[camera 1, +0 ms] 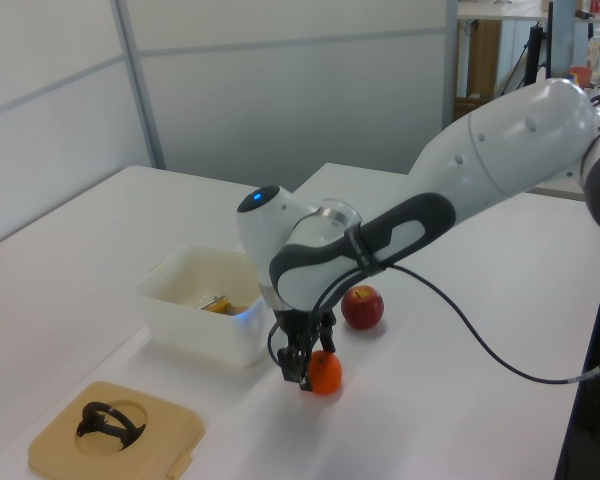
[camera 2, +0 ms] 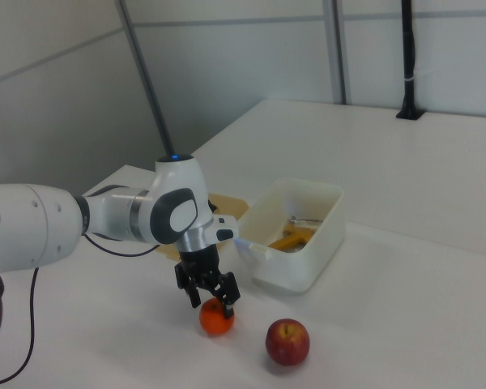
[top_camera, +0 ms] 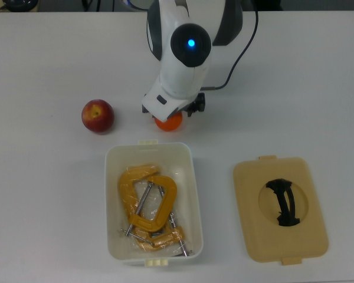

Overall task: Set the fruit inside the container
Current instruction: 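Lift the orange and carry it over the white container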

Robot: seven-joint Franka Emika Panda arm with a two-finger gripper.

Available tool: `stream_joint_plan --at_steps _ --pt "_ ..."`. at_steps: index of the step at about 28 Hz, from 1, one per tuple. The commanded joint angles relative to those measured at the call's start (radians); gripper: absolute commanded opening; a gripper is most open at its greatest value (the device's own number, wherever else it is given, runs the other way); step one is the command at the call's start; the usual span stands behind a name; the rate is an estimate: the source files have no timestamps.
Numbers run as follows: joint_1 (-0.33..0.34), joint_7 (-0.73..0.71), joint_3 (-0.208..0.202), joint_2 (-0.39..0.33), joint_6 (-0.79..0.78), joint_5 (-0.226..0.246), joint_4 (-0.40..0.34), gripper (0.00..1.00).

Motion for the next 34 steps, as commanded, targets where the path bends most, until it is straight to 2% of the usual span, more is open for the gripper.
stream_joint_plan --at_steps 1,6,7,11,17,18,19,21,24,25,30,31,34 --pt "0.013 0.038 -0.006 0.016 0.036 -0.036 -0.009 0.88" --pt "0.012 0.033 -0.008 -0.015 0.012 -0.040 -0.007 0.35" --pt "0.012 0.032 -0.008 -0.025 -0.005 -0.040 -0.006 0.32" --pt "0.009 0.027 -0.017 -0.084 -0.091 -0.040 0.042 0.31" --pt "0.002 0.038 -0.028 -0.105 -0.115 -0.045 0.207 0.32" --pt "0.004 0.038 -0.031 -0.105 -0.115 -0.054 0.227 0.32" --pt "0.002 0.043 -0.031 -0.104 -0.109 -0.083 0.249 0.32" --pt "0.002 0.049 -0.031 -0.099 -0.091 -0.105 0.260 0.32" --pt "0.002 0.056 -0.031 -0.079 0.002 -0.111 0.286 0.32" --pt "0.001 0.082 -0.031 -0.069 0.097 -0.109 0.286 0.33" --pt "-0.008 0.188 -0.031 -0.010 0.297 -0.112 0.284 0.36" --pt "-0.013 0.225 -0.031 0.016 0.346 -0.112 0.284 0.41" --pt "-0.016 0.247 -0.031 0.042 0.374 -0.118 0.284 0.46"
